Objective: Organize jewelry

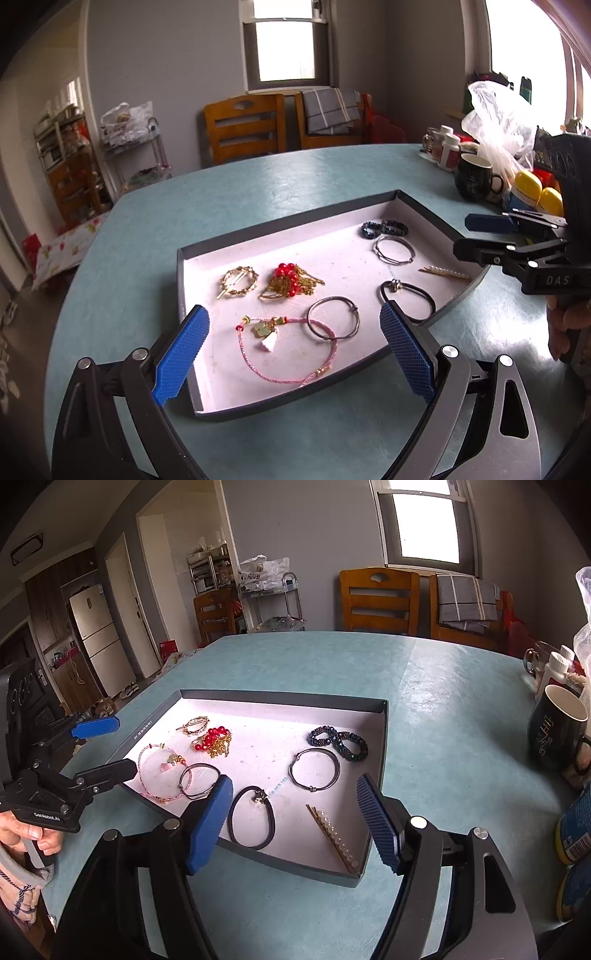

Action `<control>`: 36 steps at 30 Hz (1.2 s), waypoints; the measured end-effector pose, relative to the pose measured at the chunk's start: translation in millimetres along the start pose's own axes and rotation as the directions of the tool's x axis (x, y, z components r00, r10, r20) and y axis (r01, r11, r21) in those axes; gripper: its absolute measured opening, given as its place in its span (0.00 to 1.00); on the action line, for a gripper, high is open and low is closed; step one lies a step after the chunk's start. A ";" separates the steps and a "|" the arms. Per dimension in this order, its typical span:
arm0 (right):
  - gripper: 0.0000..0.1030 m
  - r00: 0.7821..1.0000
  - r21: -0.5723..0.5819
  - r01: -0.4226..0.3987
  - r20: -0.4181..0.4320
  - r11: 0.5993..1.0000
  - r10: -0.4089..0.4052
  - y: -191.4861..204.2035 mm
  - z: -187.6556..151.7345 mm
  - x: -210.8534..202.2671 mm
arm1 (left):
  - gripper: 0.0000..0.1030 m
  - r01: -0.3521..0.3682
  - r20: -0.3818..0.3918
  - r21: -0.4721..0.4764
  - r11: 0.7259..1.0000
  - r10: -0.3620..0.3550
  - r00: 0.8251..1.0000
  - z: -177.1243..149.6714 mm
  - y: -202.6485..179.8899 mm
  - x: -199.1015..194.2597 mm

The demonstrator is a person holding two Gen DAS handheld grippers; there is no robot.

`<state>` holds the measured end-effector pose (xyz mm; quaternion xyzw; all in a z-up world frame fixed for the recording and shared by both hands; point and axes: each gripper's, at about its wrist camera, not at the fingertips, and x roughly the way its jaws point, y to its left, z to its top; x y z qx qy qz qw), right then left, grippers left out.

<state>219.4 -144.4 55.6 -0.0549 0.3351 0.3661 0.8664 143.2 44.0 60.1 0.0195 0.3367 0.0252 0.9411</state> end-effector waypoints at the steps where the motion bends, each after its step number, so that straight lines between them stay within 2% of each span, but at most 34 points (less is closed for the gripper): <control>1: 0.69 1.000 -0.007 0.014 0.004 1.000 -0.014 2.0 -1.3 0.2 | 0.93 -0.015 0.005 -0.010 1.000 0.015 1.000 -2.0 1.3 1.5; 10: 0.80 0.999 -0.034 0.047 0.001 0.998 -0.046 14.4 -11.9 10.0 | 0.93 -0.038 -0.040 -0.039 0.999 0.036 0.999 -13.2 8.1 22.6; 24: 0.91 0.994 -0.059 0.102 -0.042 0.993 -0.105 19.5 -19.0 25.5 | 0.97 0.000 -0.077 -0.083 0.997 -0.006 0.997 -19.0 17.1 33.4; 36: 0.94 0.994 -0.060 0.094 -0.047 0.994 -0.097 20.7 -18.8 26.9 | 0.97 -0.006 -0.079 -0.080 0.997 -0.001 0.997 -19.1 16.4 33.6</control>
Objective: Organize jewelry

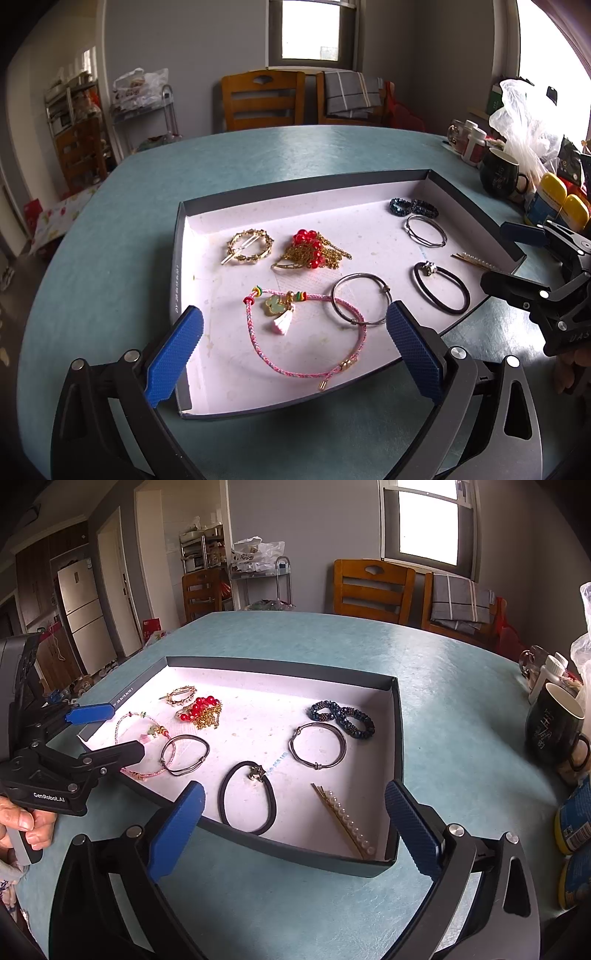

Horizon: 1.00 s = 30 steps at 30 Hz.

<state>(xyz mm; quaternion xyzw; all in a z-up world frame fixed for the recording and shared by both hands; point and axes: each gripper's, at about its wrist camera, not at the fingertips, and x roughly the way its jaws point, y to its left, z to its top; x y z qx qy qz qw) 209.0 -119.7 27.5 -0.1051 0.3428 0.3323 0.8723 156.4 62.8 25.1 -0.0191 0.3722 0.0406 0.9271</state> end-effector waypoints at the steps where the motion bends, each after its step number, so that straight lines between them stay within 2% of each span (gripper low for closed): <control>1: 0.94 1.000 0.000 -0.001 0.000 1.000 0.001 0.1 0.1 -0.1 | 0.97 0.000 0.000 0.000 1.000 0.000 1.000 0.0 -0.1 0.0; 30: 0.95 1.000 0.002 -0.011 -0.001 1.000 0.011 0.8 -0.4 1.6 | 0.98 0.000 0.000 0.000 1.000 0.000 1.000 0.2 -0.2 -0.4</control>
